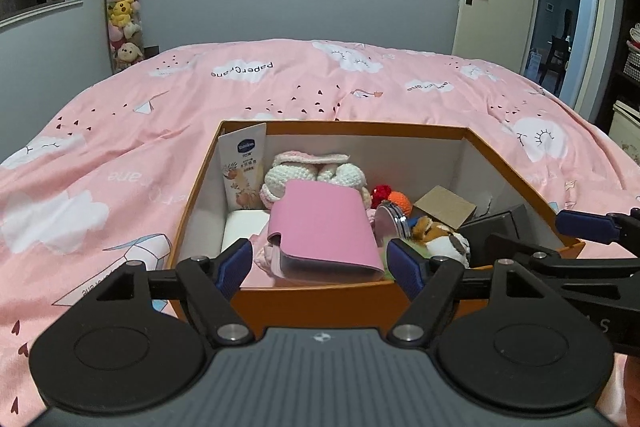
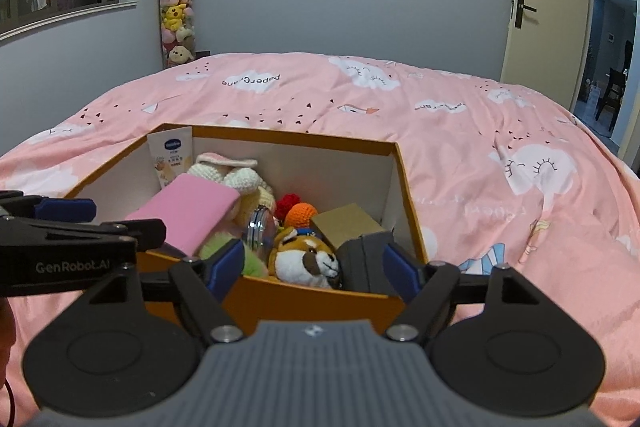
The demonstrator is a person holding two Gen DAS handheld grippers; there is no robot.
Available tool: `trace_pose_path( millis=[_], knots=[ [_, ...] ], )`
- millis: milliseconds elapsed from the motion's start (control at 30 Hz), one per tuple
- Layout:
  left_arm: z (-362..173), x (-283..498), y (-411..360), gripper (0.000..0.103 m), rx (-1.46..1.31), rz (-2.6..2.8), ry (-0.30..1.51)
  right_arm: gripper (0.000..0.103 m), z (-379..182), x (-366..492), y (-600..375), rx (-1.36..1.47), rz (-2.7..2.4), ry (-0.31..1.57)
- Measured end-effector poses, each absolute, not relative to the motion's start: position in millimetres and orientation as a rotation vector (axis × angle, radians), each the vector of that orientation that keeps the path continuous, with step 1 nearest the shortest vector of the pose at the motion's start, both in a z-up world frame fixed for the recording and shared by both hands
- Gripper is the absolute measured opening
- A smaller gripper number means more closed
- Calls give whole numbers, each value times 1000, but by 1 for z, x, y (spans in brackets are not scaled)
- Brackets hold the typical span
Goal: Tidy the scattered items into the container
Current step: 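Withdraw both grippers from the orange box and hold above it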
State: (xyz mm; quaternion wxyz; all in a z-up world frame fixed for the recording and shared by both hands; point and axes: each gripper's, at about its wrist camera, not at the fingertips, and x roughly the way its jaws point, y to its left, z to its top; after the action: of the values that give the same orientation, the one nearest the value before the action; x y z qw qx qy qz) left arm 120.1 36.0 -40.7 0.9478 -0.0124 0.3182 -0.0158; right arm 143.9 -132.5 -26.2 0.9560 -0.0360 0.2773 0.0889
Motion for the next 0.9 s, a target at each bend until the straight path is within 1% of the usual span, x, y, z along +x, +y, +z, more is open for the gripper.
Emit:
trace_pose_path(
  millis=[400, 900],
  knots=[
    [-49, 117, 34, 88, -4, -34, 644, 79, -40, 144, -143, 28, 176, 573],
    [-53, 119, 33, 88, 3, -28, 659, 79, -45, 146, -140, 26, 174, 573]
  ],
)
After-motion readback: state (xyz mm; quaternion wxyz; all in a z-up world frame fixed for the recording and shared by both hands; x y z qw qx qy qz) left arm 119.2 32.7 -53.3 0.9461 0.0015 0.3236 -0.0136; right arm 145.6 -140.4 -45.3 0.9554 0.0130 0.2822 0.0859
